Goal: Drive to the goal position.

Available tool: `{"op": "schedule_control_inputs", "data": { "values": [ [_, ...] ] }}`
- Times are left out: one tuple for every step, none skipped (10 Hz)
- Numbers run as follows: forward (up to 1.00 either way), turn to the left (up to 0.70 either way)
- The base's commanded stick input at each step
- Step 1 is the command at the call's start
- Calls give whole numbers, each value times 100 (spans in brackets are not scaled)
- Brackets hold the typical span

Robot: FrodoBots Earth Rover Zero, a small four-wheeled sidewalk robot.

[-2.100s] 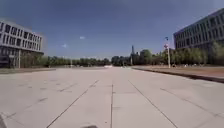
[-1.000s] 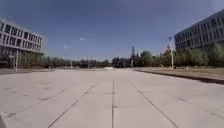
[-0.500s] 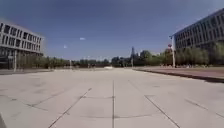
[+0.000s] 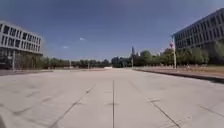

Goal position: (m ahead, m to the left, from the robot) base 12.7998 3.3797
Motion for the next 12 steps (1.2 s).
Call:
{"op": "schedule_control_inputs", "data": {
  "values": [
    [70, 1],
    [70, 1],
    [70, 1],
    [70, 1],
    [70, 1],
    [70, 1],
    [70, 1],
    [70, 1],
    [70, 1],
    [70, 1],
    [70, 1],
    [70, 1]
  ]
}}
